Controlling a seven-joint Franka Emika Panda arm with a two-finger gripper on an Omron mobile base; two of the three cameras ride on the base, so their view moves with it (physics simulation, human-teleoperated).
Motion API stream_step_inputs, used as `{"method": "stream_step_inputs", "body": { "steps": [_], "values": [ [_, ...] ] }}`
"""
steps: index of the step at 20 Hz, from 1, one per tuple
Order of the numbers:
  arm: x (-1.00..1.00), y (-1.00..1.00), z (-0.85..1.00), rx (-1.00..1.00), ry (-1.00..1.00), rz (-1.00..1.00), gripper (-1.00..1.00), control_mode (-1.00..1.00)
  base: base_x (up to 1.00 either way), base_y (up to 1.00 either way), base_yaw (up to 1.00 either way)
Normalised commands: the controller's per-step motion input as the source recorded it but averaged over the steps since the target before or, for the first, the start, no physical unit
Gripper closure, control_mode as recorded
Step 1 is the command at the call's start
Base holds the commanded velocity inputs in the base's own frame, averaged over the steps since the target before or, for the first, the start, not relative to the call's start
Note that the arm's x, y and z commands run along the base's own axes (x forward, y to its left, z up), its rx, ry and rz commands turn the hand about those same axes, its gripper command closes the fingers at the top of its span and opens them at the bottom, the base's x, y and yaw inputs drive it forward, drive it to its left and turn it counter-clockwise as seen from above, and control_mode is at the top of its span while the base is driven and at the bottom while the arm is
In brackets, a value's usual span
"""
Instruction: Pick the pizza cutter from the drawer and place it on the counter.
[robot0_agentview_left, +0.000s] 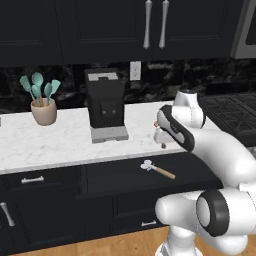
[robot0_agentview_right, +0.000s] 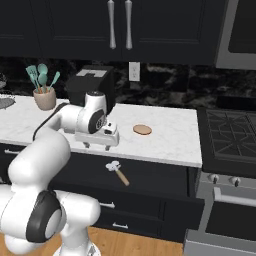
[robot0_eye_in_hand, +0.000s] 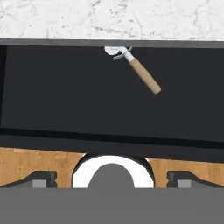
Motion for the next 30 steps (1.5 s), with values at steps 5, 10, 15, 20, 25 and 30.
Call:
{"method": "stream_step_inputs", "body": {
  "steps": [5,10,15,20,25,30],
  "values": [
    [0.00,-0.16,-0.76,-0.02,0.00,0.00,-1.00,-1.00,0.00,0.00,0.00],
    [-0.01,-0.12,-0.68,-0.02,0.01,0.00,-1.00,-1.00,0.00,0.00,0.00],
    [-0.04,-0.18,-0.51,0.00,0.02,0.00,-1.00,-1.00,0.00,0.00,0.00],
    [0.00,-0.17,-0.60,0.00,0.00,0.00,-1.00,-1.00,0.00,0.00,0.00],
    [0.00,-0.08,-0.47,0.00,0.00,0.00,-1.00,-1.00,0.00,0.00,0.00],
    [0.00,0.00,-0.13,0.00,0.00,0.00,-1.00,-1.00,0.00,0.00,0.00]
  ]
}}
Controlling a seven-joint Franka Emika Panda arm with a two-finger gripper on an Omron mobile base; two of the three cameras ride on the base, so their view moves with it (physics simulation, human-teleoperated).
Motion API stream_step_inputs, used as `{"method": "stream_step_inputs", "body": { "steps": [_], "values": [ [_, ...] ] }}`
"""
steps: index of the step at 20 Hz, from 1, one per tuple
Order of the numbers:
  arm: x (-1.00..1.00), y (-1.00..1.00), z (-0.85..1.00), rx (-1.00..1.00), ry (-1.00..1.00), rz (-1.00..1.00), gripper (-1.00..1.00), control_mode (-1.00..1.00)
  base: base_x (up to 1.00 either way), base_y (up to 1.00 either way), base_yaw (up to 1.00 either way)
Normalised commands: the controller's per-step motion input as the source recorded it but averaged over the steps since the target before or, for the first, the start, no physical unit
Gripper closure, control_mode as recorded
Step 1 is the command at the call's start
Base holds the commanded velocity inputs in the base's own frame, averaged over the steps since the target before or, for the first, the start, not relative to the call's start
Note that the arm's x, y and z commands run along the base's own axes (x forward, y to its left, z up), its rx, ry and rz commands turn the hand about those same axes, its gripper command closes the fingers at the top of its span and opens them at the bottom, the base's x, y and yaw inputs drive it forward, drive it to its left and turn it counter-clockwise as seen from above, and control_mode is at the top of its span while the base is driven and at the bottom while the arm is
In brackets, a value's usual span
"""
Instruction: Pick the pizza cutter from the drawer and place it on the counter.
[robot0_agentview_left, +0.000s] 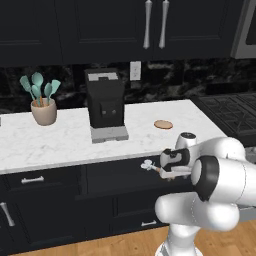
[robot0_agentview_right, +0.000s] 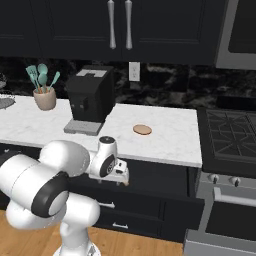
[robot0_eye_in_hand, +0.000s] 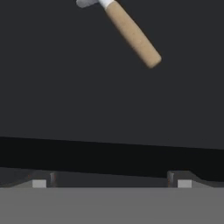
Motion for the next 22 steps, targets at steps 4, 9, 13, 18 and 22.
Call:
{"method": "stream_step_inputs", "body": {
  "steps": [4,9,13,18,22],
  "values": [
    [0.04,0.00,-0.01,0.00,0.00,0.00,-1.00,-1.00,0.00,0.00,0.00],
    [0.10,0.00,-0.07,0.00,0.00,0.00,-1.00,-1.00,0.00,0.00,0.00],
    [0.00,0.00,-0.23,0.00,0.00,0.00,-1.00,-1.00,0.00,0.00,0.00],
    [-0.16,0.00,-0.22,0.00,0.00,0.00,-1.00,-1.00,0.00,0.00,0.00],
    [-0.90,-0.02,-0.10,0.00,0.00,0.00,-1.00,-1.00,0.00,0.00,0.00]
  ]
}}
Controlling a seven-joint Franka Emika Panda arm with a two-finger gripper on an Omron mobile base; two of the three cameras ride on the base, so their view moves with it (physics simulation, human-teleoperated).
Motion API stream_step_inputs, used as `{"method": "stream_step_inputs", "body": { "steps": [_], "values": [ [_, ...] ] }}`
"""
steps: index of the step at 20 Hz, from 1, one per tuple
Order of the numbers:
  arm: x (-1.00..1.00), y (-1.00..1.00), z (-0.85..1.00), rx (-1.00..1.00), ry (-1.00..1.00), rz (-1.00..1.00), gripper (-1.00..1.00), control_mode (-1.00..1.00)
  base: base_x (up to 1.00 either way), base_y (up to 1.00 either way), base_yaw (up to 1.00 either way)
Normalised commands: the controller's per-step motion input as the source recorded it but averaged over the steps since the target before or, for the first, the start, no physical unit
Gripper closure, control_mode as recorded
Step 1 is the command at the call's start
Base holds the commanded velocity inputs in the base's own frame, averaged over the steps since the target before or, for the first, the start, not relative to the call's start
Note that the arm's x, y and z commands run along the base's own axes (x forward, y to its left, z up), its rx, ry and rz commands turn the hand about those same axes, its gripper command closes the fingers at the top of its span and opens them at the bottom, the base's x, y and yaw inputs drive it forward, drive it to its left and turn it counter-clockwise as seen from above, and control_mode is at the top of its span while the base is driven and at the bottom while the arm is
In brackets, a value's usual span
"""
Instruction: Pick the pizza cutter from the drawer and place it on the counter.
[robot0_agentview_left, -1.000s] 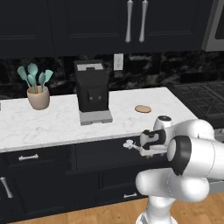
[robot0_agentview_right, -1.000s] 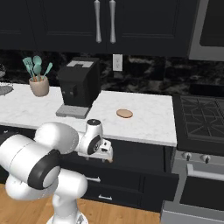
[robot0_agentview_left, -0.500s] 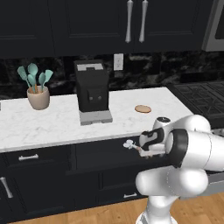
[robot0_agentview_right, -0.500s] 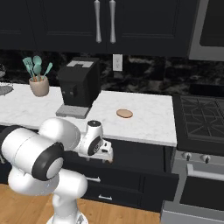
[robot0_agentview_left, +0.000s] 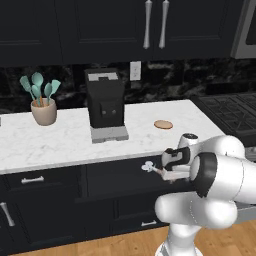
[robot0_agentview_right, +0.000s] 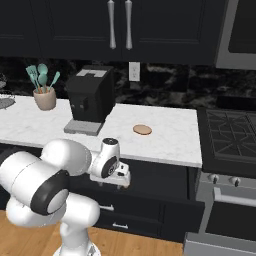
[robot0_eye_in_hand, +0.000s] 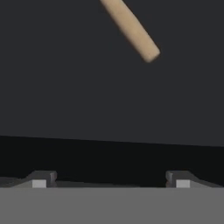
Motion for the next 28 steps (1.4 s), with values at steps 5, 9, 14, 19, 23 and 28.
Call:
{"method": "stream_step_inputs", "body": {
  "steps": [5,9,14,19,23,28],
  "values": [
    [-1.00,-0.09,-0.28,0.00,0.00,-0.01,-1.00,-1.00,0.00,0.00,0.00],
    [-1.00,-0.04,-0.23,0.00,0.01,0.00,-1.00,-1.00,0.00,0.00,0.00],
    [-0.06,0.00,0.31,0.00,-0.04,0.00,-1.00,-1.00,0.00,0.00,0.00],
    [0.59,0.02,0.64,0.00,-0.12,0.03,-1.00,-1.00,0.00,0.00,0.00],
    [0.83,0.15,0.13,0.00,-0.16,0.20,-1.00,-1.00,0.00,0.00,0.00],
    [0.97,0.02,-0.48,0.00,-0.04,0.17,-1.00,-1.00,0.00,0.00,0.00]
  ]
}}
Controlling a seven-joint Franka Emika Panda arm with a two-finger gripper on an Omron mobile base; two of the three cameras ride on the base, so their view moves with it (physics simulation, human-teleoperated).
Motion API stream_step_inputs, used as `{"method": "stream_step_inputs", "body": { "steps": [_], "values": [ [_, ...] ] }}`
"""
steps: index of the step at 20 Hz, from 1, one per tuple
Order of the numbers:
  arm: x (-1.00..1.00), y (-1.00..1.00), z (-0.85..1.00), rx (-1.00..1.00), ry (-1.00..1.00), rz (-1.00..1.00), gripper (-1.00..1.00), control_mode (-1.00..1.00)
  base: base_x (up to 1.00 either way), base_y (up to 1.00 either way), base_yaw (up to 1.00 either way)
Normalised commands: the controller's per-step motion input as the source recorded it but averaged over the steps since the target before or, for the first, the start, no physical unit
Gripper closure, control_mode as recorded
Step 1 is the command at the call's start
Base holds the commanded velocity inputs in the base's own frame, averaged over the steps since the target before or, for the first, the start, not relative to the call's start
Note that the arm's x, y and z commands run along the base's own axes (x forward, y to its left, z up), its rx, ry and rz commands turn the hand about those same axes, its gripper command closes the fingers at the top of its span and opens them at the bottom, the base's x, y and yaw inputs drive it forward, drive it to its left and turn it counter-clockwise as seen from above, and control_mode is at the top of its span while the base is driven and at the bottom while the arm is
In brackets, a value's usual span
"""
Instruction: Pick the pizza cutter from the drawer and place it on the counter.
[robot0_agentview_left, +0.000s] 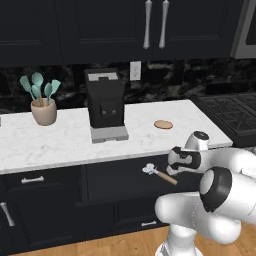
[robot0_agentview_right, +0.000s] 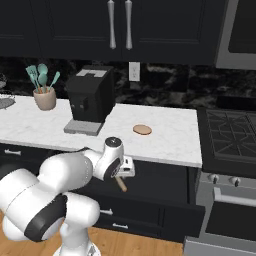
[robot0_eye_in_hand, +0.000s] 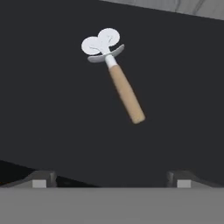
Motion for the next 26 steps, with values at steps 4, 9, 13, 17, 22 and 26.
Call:
{"method": "stream_step_inputs", "body": {
  "steps": [4,9,13,17,22,26],
  "values": [
    [0.26,-0.01,-0.25,0.00,0.00,0.01,-1.00,-1.00,0.00,0.00,0.00],
    [0.03,-0.04,-0.33,0.00,0.02,0.00,-1.00,-1.00,0.00,0.00,0.00],
    [0.00,-0.04,-0.52,0.00,0.02,0.00,-1.00,-1.00,0.00,0.00,0.00],
    [0.14,0.00,-0.40,0.00,0.00,0.00,-1.00,-1.00,0.00,0.00,0.00],
    [0.27,-0.06,-0.18,0.00,0.00,0.00,-1.00,-1.00,0.00,0.00,0.00],
    [0.18,-0.12,-0.08,0.00,0.01,0.00,-1.00,-1.00,0.00,0.00,0.00]
  ]
}}
